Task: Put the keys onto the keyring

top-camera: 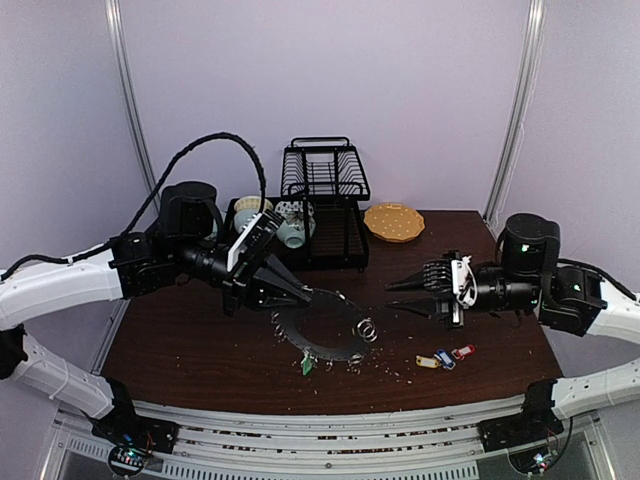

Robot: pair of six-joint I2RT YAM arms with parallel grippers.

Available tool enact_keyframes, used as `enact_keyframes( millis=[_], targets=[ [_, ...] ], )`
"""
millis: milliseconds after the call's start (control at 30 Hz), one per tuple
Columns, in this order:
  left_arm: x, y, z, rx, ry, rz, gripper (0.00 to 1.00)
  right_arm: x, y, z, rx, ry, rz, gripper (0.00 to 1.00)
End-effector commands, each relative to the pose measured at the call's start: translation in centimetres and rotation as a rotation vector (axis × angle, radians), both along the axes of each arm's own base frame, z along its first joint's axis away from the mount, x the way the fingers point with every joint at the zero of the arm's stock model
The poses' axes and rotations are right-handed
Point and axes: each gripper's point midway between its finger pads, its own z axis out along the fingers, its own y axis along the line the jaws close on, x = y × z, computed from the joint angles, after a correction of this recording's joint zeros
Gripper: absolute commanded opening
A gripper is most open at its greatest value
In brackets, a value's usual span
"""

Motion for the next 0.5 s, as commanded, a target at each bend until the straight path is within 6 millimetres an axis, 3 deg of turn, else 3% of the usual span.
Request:
enact_keyframes(
  millis=[0,167,467],
  targets=[
    [-0.5,0.2,2.0,-0.080,-0.049,-0.015,0.00,0.2,-1.0,0.5,0.000,0.008,-0.043,0.22],
    [-1.2,0.5,2.1,-0.091,-0.059,-0.059,0.00,-0.2,-0.6,-0.3,-0.015,0.016,-0.004,0.25],
    [-0.8,0.2,1.9,-0.064,-0.055,-0.049,0.00,-3.1,1.0,-1.7,-0.043,0.089,0.172,0.34]
  ],
)
